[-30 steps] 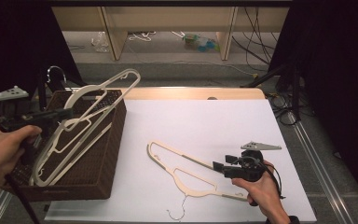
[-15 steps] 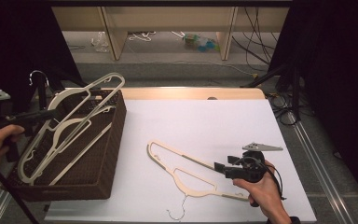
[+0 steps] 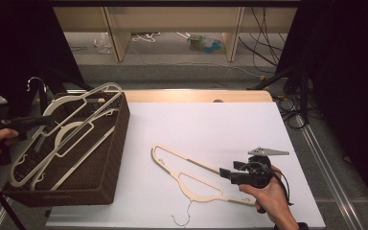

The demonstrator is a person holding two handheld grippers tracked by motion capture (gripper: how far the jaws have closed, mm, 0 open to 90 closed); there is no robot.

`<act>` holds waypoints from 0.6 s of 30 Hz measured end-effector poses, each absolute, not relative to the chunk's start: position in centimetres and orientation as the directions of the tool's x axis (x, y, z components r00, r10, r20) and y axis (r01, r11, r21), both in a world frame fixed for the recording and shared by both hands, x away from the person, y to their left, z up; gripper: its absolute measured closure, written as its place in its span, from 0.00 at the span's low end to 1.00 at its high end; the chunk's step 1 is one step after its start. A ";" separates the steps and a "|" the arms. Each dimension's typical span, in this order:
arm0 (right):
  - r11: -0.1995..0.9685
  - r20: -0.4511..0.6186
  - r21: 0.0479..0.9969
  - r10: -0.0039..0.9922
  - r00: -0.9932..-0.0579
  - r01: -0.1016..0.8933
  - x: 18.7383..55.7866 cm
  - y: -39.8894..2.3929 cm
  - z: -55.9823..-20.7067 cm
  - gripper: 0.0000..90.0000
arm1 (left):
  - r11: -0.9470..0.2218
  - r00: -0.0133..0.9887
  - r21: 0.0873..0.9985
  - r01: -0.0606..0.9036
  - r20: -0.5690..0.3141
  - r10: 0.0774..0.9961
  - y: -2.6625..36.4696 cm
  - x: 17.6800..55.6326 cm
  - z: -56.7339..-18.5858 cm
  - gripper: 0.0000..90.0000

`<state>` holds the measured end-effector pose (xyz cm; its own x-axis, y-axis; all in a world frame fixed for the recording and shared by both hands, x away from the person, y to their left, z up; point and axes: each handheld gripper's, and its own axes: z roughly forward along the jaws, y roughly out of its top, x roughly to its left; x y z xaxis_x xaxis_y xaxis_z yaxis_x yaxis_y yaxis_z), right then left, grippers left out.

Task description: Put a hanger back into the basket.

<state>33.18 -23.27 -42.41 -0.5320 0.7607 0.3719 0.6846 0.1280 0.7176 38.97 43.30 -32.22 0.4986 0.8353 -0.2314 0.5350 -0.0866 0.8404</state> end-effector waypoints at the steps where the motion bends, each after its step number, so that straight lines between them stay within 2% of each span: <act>1: 0.131 0.371 0.714 0.761 -0.531 0.687 33.2 -23.3 -42.4 0.33 | -0.086 0.500 0.840 0.536 -0.234 0.834 43.5 39.0 -32.4 0.96; 11: 0.135 0.369 0.709 0.766 -0.527 0.692 33.2 -23.2 -42.5 0.33 | -0.081 0.520 0.815 0.574 -0.286 0.805 44.4 39.6 -34.7 0.96; 18: 0.140 0.369 0.708 0.762 -0.532 0.693 33.3 -23.2 -42.6 0.33 | -0.103 0.507 0.775 0.623 -0.301 0.808 43.6 40.1 -36.6 0.96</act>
<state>33.27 -23.15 -42.62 -0.5317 0.7621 0.3694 0.6926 0.1403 0.7076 40.12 43.63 -36.62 0.5071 0.8078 -0.3007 0.6232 -0.1026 0.7753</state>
